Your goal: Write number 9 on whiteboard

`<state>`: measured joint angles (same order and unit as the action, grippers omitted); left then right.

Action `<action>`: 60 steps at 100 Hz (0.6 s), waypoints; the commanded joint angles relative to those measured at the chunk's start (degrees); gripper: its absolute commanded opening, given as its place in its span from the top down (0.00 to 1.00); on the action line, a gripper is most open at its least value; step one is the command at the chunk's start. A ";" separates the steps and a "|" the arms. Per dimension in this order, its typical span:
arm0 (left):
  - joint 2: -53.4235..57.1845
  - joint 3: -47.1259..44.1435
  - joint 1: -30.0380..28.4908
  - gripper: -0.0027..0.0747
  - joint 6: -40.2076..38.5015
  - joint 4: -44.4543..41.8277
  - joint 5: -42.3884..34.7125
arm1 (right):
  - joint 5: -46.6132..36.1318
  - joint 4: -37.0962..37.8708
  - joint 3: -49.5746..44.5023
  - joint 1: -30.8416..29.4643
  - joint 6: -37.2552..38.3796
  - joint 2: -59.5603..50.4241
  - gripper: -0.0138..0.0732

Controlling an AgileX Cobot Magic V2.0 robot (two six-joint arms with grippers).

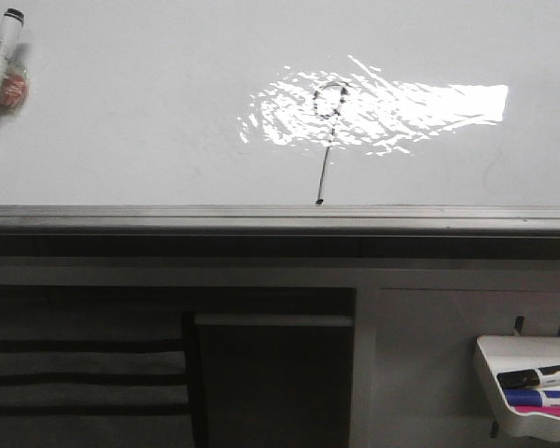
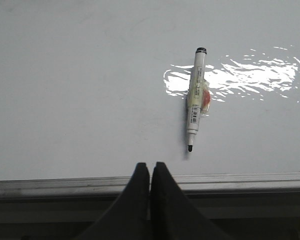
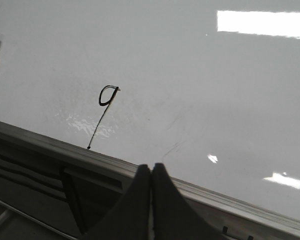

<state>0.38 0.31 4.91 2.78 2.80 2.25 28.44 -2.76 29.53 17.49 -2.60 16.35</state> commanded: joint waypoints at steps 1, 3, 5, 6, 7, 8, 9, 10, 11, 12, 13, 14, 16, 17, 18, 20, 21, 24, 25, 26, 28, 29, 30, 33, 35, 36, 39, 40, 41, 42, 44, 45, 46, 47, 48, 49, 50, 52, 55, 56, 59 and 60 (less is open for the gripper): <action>1.39 -1.58 -0.05 0.99 -0.26 0.47 -3.92 | -4.41 0.48 1.41 -0.19 -0.15 0.55 0.92; 1.39 -1.58 -0.05 0.99 -0.26 0.47 -3.92 | -4.41 0.48 1.41 -0.19 -0.15 0.55 0.92; 1.39 -1.58 -0.05 0.99 -0.26 0.47 -3.92 | -4.41 0.48 1.41 -0.19 -0.15 0.55 0.92; 1.39 -1.58 -0.05 0.99 -0.26 0.47 -3.92 | -4.41 0.48 1.41 -0.19 -0.15 0.55 0.92; 1.39 -1.58 -0.05 0.99 -0.26 0.47 -3.92 | -4.41 0.48 1.41 -0.19 -0.15 0.55 0.92; 1.39 -1.58 -0.05 0.99 -0.26 0.47 -3.92 | -4.41 0.48 1.41 -0.19 -0.15 0.55 0.92; 1.39 -1.58 -0.05 0.99 -0.26 0.47 -3.92 | -4.41 0.48 1.41 -0.19 -0.15 0.55 0.92; 1.39 -1.58 -0.05 0.99 -0.26 0.47 -3.92 | -4.41 0.48 1.41 -0.19 -0.15 0.55 0.92; 1.39 -1.58 -0.05 0.99 -0.26 0.47 -3.92 | -4.41 0.48 1.41 -0.19 -0.15 0.55 0.92; 1.39 -1.58 -0.05 0.99 -0.26 0.47 -3.92 | -4.41 0.48 1.41 -0.19 -0.15 0.55 0.92; 1.39 -1.58 -0.05 0.99 -0.26 0.47 -3.92 | -4.41 0.48 1.41 -0.19 -0.15 0.55 0.92; 1.39 -1.58 -0.05 0.99 -0.26 0.47 -3.92 | -4.41 0.48 1.41 -0.19 -0.15 0.55 0.92; 1.39 -1.58 -0.05 0.99 -0.26 0.47 -3.92 | -4.41 0.48 1.41 -0.19 -0.15 0.55 0.92; 1.39 -1.58 -0.05 0.99 -0.26 0.47 -3.92 | -4.41 0.48 1.41 -0.19 -0.15 0.55 0.92; 1.39 -1.58 -0.05 0.99 -0.26 0.47 -3.92 | -4.41 0.48 1.41 -0.19 -0.15 0.55 0.92; 1.39 -1.58 -0.05 0.99 -0.26 0.47 -3.92 | -4.41 0.48 1.41 -0.19 -0.15 0.55 0.92; 1.39 -1.58 -0.05 0.99 -0.26 0.47 -3.92 | -4.41 0.48 1.41 -0.19 -0.15 0.55 0.92; 1.39 -1.58 -0.05 0.99 -0.26 0.47 -3.92 | -4.41 0.48 1.41 -0.19 -0.15 0.55 0.92; 1.39 -1.58 -0.05 0.99 -0.26 0.47 -3.92 | -4.85 0.48 1.41 -0.19 -0.15 0.55 0.92; 1.39 -1.58 -0.05 0.99 -0.26 0.47 -3.92 | -5.02 0.48 1.00 -0.19 -0.15 0.36 0.92; 1.39 -1.58 -0.05 0.99 -0.26 0.47 -3.92 | -5.62 0.48 0.42 -0.19 -0.15 -0.34 0.92; 1.39 -1.58 -0.05 0.99 -0.26 0.47 -3.92 | -5.91 0.71 0.25 -0.19 -0.15 -0.58 0.92; 1.39 -1.58 -0.05 0.99 -0.26 0.47 -3.92 | -6.37 0.79 -0.19 -0.31 -0.15 -1.00 0.92; 1.39 -1.58 -0.05 0.99 -0.26 0.47 -3.92 | -7.71 1.24 -1.25 -0.79 -0.15 -1.94 0.92; 1.39 -1.58 -0.05 0.99 -0.26 0.47 -3.92 | -9.05 1.24 -2.29 -1.36 -0.15 -2.70 0.92; 1.39 -1.58 -0.05 0.99 -0.26 0.47 -3.92 | -9.59 1.24 -2.67 -1.81 -0.15 -2.97 0.92; 1.39 -1.58 -0.05 0.99 -0.26 0.47 -3.92 | -12.57 1.12 -4.38 -2.82 -0.15 -4.07 0.92; 1.39 -1.58 -0.05 0.99 -0.26 0.47 -3.92 | -13.23 1.12 -5.35 -3.07 -0.15 -4.62 0.92; 1.39 -1.58 -0.05 0.99 -0.26 0.47 -3.92 | -13.87 1.12 -5.87 -3.60 -0.15 -4.90 0.92; 1.39 -1.58 -0.05 0.99 -0.26 0.47 -3.92 | -15.19 0.98 -6.97 -3.86 -0.15 -5.49 0.92; 1.39 -1.58 -0.05 0.99 -0.26 0.47 -3.92 | -17.22 0.84 -8.67 -4.73 -0.15 -6.07 0.92; 1.39 -1.58 -0.05 0.99 -0.26 0.47 -3.92 | -17.92 0.84 -9.24 -5.34 -0.15 -6.65 0.92; 1.39 -1.58 -0.05 0.99 -0.26 0.47 -3.92 | -19.26 0.68 -9.83 -5.64 -0.15 -6.94 0.92; 1.39 -1.58 -0.05 0.99 -0.26 0.47 -3.92 | -19.92 0.51 -11.02 -5.95 -0.15 -7.54 0.92; 1.39 -1.58 -0.05 0.99 -0.26 0.47 -3.92 | -20.61 0.35 -11.64 -6.58 -0.15 -7.84 0.92; 1.39 -1.58 -0.05 0.99 -0.26 0.47 -3.92 | -21.87 0.35 -12.86 -6.90 -0.15 -8.44 0.92; 1.39 -1.58 -0.05 0.99 -0.26 0.47 -3.92 | -22.48 0.16 -13.47 -7.52 -0.15 -8.73 0.92; 1.39 -1.58 -0.05 0.99 -0.26 0.47 -3.92 | -24.89 -0.07 -15.89 -8.39 -0.15 -9.91 0.92; 1.39 -1.58 -0.05 0.99 -0.26 0.47 -3.92 | -26.47 -0.59 -17.67 -9.41 -0.15 -10.78 0.92; 1.39 -1.58 -0.05 0.99 -0.26 0.47 -3.92 | -27.38 -0.75 -18.80 -9.63 -0.15 -11.35 0.92; 1.39 -1.58 -0.05 0.99 -0.26 0.47 -3.92 | -28.99 -1.34 -20.95 -10.52 -0.15 -12.45 0.92; 1.39 -1.58 -0.05 0.99 -0.26 0.47 -3.92 | -29.70 -1.52 -21.48 -10.65 -0.15 -12.71 0.92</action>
<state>0.38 0.31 4.91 2.80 2.80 2.25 9.11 -3.22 11.92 9.06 -2.60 5.46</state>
